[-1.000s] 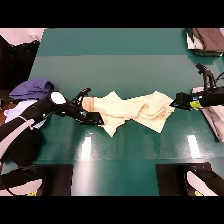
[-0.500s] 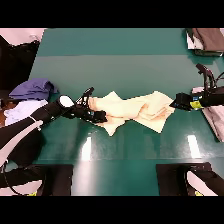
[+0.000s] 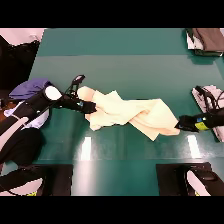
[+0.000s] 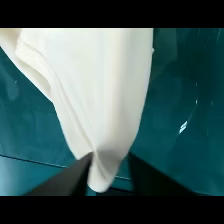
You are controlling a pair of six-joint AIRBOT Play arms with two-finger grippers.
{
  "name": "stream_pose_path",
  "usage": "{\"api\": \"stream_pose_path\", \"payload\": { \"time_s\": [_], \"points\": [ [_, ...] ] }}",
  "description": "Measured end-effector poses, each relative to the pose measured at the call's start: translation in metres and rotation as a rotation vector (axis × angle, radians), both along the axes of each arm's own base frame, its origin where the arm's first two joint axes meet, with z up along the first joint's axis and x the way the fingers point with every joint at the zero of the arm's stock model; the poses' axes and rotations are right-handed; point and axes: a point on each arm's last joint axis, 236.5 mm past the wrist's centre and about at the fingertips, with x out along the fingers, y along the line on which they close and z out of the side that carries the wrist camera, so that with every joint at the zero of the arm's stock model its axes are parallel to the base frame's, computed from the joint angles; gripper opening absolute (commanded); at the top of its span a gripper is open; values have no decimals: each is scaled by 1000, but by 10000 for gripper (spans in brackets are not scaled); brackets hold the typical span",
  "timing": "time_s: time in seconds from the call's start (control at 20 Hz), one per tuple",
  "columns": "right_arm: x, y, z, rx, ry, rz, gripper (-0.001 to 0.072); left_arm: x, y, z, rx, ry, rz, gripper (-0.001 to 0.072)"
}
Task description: Fold the shirts.
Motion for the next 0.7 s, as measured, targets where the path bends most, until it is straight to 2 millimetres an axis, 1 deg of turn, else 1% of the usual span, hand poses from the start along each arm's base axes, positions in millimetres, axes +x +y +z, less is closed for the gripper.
{"api": "stream_pose_path", "payload": {
  "time_s": [0.1,0.2,0.3,0.35,0.4,0.45,0.55,0.65,0.7],
  "points": [
    [-6,-6,3,-9,-26,-30,705,2,8,3,31,-24,-9,24],
    [-7,-10,11,-20,-69,-48,703,4,13,5,50,-39,-10,24],
    [-4,-9,18,-27,-109,-54,702,5,16,6,60,-44,-12,24],
    [-3,-6,19,-26,-117,-50,689,5,17,6,64,-47,-13,24],
    [0,-1,19,-20,-121,-45,647,6,18,6,67,-49,-12,24],
    [4,5,18,-15,-118,-34,628,6,18,6,70,-51,-13,24],
    [12,24,10,-3,-104,6,628,5,19,6,72,-48,-16,24],
    [26,44,5,-11,-106,51,628,2,19,5,76,-40,-23,24],
    [33,50,4,-38,-110,72,628,1,19,4,79,-35,-27,24]
  ]
}}
